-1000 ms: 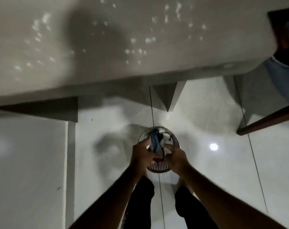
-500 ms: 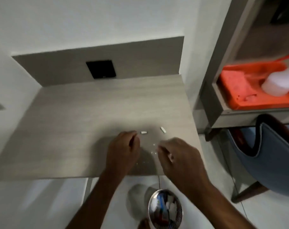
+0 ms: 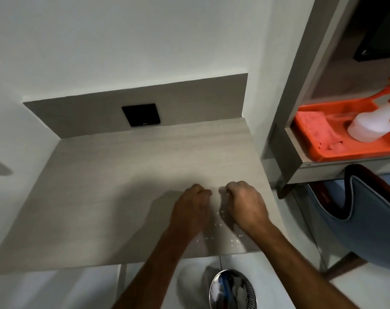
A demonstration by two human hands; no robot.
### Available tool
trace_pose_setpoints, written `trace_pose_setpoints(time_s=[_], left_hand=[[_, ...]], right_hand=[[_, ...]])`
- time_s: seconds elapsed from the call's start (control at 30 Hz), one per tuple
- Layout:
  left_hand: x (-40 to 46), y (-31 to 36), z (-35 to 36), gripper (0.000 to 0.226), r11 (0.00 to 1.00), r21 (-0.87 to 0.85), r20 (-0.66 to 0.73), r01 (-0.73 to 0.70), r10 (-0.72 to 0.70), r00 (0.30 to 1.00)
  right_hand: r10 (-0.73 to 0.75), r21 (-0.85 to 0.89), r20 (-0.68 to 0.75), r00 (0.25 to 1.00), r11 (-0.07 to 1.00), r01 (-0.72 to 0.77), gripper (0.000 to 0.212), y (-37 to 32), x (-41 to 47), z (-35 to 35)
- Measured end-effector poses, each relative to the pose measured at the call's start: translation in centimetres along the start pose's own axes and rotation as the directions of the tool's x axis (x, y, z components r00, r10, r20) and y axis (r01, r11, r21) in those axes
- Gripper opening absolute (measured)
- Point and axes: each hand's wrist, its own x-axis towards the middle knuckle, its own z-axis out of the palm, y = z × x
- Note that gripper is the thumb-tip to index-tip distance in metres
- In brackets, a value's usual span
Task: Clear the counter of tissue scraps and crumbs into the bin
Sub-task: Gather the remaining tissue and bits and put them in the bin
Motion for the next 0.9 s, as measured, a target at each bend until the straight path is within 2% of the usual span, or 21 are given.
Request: trace_pose_setpoints(time_s=[0.07, 0.1, 0.2, 0.27, 0.33, 0.43, 0.5, 0.57, 0.63, 0.73, 0.8, 0.9], left_hand=[[-4.5, 2.0, 0.3, 0.016, 0.983, -0.182, -0.262, -0.034, -0.015, 0.965], [-7.1, 3.2, 1.0, 0.015, 0.965, -0.258, -0.332, -0.054, -0.036, 0.943], [-14.7, 5.9, 5.2, 0.013, 0.912, -0.407, -0.363, -0.053, -0.108, 0.926], [-18.3, 6.4, 9.3, 0.013, 0.869, -0.493, -0.26, 0.051, -0.203, 0.944], [-20.6, 5.5, 13.7, 0.014, 0.844, -0.496, -0.089, 0.202, -0.281, 0.956], [-23.2, 3.5, 21.3, 0.011, 0.822, -0.388, 0.176, 0.417, -0.378, 0.909], [-23.8, 2.2, 26.2, 0.013, 0.797, -0.292, 0.3, 0.528, -0.448, 0.842], [-24.1, 1.4, 30.9, 0.013, 0.774, -0.201, 0.394, 0.601, -0.498, 0.773], [-24.2, 0.7, 34.6, 0.019, 0.749, -0.138, 0.483, 0.648, -0.52, 0.705], [-23.9, 0.2, 37.0, 0.033, 0.704, -0.07, 0.586, 0.706, -0.544, 0.601], [-23.0, 0.6, 36.3, 0.042, 0.726, -0.078, 0.584, 0.684, -0.523, 0.622], [-20.6, 2.7, 31.1, 0.041, 0.808, -0.18, 0.535, 0.561, -0.398, 0.745]], right_hand=[[-0.029, 0.176, -0.195, 0.98, 0.982, 0.064, 0.018, 1.1, -4.4, 0.4], [-0.028, 0.276, -0.253, 0.967, 0.956, 0.1, 0.019, 1.8, -7.0, 1.1], [0.034, 0.577, -0.296, 0.955, 0.803, 0.15, 0.02, 4.3, -14.3, 5.3], [0.136, 0.679, -0.199, 0.971, 0.733, 0.036, 0.016, 7.1, -17.9, 10.0], [0.268, 0.676, -0.053, 0.962, 0.718, -0.163, 0.013, 10.5, -20.1, 15.2], [0.477, 0.494, 0.204, 0.855, 0.704, -0.51, 0.028, 15.5, -21.5, 23.1], [0.517, 0.373, 0.333, 0.789, 0.696, -0.613, 0.025, 17.8, -20.6, 27.6], [0.482, 0.328, 0.398, 0.781, 0.72, -0.611, 0.021, 19.7, -19.1, 31.5], [0.44, 0.276, 0.435, 0.786, 0.765, -0.581, 0.028, 21.3, -17.7, 34.3], [0.432, 0.234, 0.517, 0.739, 0.759, -0.608, 0.046, 22.9, -16.9, 36.0], [0.44, 0.225, 0.531, 0.724, 0.75, -0.622, 0.041, 23.2, -17.0, 35.6], [0.401, 0.287, 0.486, 0.777, 0.766, -0.575, 0.036, 21.7, -17.5, 31.7]])
